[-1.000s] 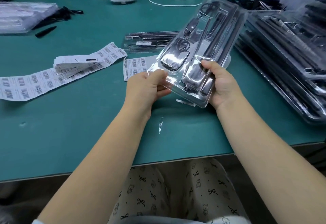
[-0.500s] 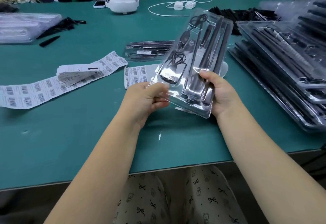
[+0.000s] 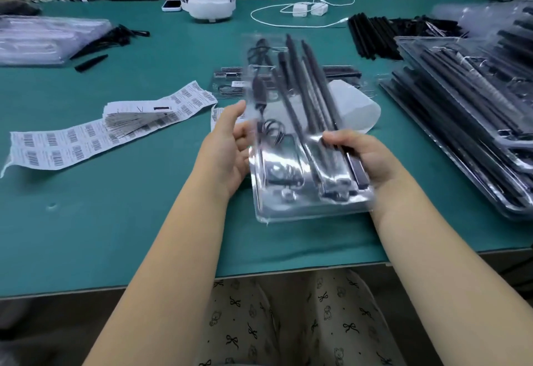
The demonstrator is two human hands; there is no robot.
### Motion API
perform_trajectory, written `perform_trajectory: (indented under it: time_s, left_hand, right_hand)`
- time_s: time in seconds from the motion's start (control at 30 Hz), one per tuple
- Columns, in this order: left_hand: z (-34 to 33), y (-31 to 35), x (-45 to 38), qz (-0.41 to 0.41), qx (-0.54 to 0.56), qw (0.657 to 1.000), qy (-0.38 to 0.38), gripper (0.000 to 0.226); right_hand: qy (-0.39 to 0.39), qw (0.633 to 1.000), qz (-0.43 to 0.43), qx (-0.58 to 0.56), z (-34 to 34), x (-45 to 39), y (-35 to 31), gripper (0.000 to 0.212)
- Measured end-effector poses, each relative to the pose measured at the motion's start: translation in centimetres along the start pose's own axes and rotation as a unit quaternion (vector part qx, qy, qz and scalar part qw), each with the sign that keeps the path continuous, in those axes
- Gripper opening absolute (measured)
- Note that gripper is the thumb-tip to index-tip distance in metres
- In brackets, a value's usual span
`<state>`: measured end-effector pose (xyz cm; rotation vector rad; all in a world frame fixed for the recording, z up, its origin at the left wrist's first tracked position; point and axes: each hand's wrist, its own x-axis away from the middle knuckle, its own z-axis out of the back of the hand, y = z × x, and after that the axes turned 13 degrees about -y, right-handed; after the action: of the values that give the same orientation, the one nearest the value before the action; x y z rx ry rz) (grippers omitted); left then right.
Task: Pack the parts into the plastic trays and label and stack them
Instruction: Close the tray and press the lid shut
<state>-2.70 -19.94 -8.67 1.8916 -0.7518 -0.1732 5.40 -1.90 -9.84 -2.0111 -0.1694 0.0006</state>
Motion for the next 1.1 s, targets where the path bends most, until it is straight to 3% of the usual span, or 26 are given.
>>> perform_trajectory:
  time_s: [0.1, 0.27, 0.43, 0.53, 0.67, 0.77, 0.83, 0.9, 1.0, 1.1]
  left_hand:
    - [0.3, 0.0, -0.1, -0.041, 0.021, 0.999, 0.017, 0.030]
    - [0.8, 0.2, -0.5, -0.104, 0.010, 0.988, 0.116, 0.014]
    - [1.0, 0.4, -0.6, -0.094, -0.021, 0.989, 0.111, 0.017]
    - [1.2, 0.6, -0.5, -0.073, -0.004, 0.991, 0.112, 0.015]
    - [1.2, 0.8, -0.2, -0.054, 0.014, 0.992, 0.111, 0.014]
    - [1.4, 0.8, -0.5, -0.073, -0.005, 0.994, 0.081, 0.022]
    - [1.5, 0.7, -0.7, -0.069, -0.026, 0.995, 0.070, 0.027]
    - [1.6, 0.6, -0.9, -0.064, -0.031, 0.995, 0.075, 0.027]
    - [1.6, 0.6, -1.0, -0.062, -0.025, 0.994, 0.082, 0.026]
    - [1.6, 0.5, -0.7, -0.038, -0.012, 0.996, 0.086, 0.022]
  right_hand:
    - [0.009, 0.989, -0.024, 0.143, -0.4, 0.3, 0.1, 0.013]
    - [-0.030, 0.986, -0.046, 0.160, -1.6, 0.4, 0.1, 0.025]
    - [0.091, 0.948, 0.018, 0.305, -1.7, -0.1, 0.2, 0.029]
    - [0.081, 0.954, 0.001, 0.289, -1.6, -0.4, 0.6, 0.019]
    - [0.105, 0.957, -0.021, 0.271, -1.5, -0.8, 0.9, 0.028]
    - [0.150, 0.944, -0.005, 0.293, -1.3, -0.8, 0.7, 0.016]
    - [0.157, 0.937, 0.003, 0.312, -1.1, -0.7, 0.4, 0.024]
    - [0.141, 0.946, 0.006, 0.292, -1.1, -0.6, 0.3, 0.029]
    - [0.098, 0.977, -0.003, 0.190, -1.2, -0.6, 0.4, 0.012]
    - [0.124, 0.975, -0.048, 0.180, -1.2, -0.9, 0.6, 0.047]
